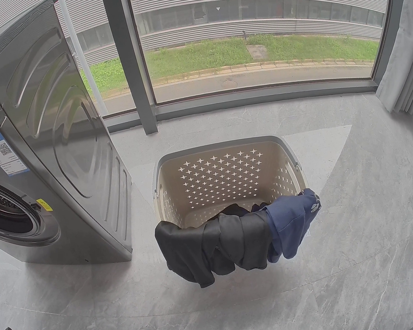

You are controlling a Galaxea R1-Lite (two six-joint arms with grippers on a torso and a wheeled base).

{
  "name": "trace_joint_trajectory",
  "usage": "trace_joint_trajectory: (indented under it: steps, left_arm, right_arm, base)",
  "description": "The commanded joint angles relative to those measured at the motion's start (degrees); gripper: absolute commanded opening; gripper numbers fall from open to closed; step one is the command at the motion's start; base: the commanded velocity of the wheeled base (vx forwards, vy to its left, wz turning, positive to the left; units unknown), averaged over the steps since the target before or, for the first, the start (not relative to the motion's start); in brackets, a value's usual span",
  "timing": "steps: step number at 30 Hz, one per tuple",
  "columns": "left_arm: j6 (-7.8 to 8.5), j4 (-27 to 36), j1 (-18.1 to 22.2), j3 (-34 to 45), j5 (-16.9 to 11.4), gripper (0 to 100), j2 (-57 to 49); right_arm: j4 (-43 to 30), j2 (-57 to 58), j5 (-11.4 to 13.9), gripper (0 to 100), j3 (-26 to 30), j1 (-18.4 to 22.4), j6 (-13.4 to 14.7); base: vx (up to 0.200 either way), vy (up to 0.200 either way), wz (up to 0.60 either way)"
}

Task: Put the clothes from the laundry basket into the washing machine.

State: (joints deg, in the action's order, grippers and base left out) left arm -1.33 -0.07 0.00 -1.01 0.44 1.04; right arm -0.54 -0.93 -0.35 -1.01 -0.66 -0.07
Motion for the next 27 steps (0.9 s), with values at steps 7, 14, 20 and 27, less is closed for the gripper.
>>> trace_joint_trajectory:
  steps: [7,14,20,27]
  left_arm:
    - [0.01,0.0,0.0,1.0,-0.3,100,-1.0]
    - [-0.08,0.0,0.0,1.0,-0.3,100,-1.0]
    - [-0.08,0.0,0.0,1.0,-0.3,100,-1.0]
    - [-0.08,0.0,0.0,1.0,-0.3,100,-1.0]
  right_arm:
    - [-3.2,-13.1,1.0,100,-15.6,-1.7,3.0]
    - [-1.2,-46.4,6.2,100,-13.7,-8.2,10.1]
    - [15.8,-63.5,5.1,100,-13.0,-13.7,10.5]
    - [23.2,-76.4,4.2,100,-15.3,-15.2,10.8]
  base:
    - [0.000,0.000,0.00]
    - [0.000,0.000,0.00]
    - [0.000,0.000,0.00]
    - [0.000,0.000,0.00]
